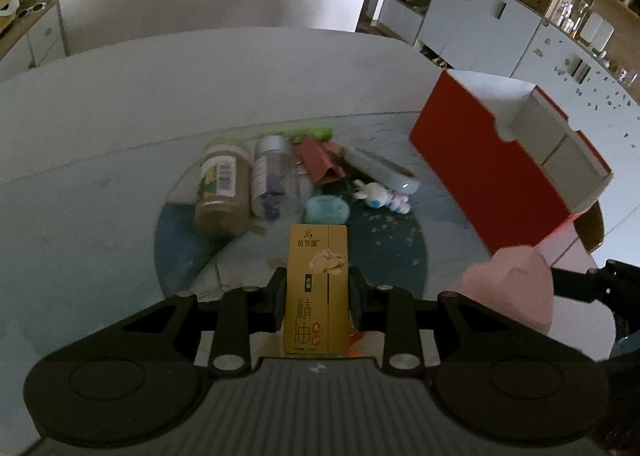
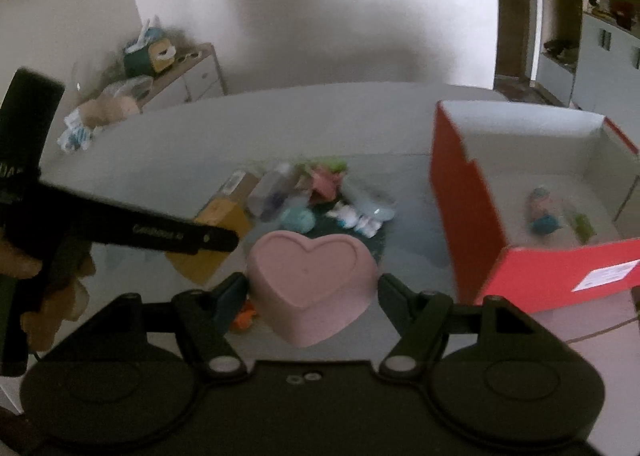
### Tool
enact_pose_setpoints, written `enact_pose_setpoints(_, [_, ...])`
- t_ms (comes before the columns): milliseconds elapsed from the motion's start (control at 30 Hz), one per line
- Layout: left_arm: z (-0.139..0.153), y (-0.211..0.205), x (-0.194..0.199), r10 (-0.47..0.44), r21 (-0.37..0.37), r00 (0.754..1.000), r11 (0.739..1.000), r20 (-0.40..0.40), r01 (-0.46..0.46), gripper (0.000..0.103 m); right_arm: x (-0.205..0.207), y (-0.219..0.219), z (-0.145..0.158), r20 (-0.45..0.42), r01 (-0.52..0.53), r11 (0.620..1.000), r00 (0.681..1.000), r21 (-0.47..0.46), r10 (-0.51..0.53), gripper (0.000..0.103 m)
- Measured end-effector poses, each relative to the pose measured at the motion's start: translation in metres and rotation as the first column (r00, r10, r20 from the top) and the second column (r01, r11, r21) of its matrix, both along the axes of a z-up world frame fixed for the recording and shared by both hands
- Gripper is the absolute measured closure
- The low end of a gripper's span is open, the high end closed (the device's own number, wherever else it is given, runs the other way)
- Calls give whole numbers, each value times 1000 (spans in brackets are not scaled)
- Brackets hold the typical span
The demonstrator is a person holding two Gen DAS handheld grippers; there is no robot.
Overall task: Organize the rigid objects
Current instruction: 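Carry the yellow box and pink heart soap with both tools into the red box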
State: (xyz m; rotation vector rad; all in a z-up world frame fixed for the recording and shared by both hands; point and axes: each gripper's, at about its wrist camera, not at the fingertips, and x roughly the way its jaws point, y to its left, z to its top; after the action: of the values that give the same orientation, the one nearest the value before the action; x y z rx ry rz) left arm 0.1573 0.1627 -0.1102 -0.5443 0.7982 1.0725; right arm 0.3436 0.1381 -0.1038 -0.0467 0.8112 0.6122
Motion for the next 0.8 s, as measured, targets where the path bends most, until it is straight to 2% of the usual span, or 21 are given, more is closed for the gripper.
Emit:
enact_pose_setpoints(433, [35, -17, 57, -28, 37, 1000, 999, 1, 28, 73, 31, -54, 36, 47, 34, 999, 998, 33, -36, 32])
enact_pose_setpoints(800, [40, -20, 119, -47, 59, 999, 997, -1, 46, 73, 61, -107, 37, 60, 60, 998, 996, 35, -62, 31])
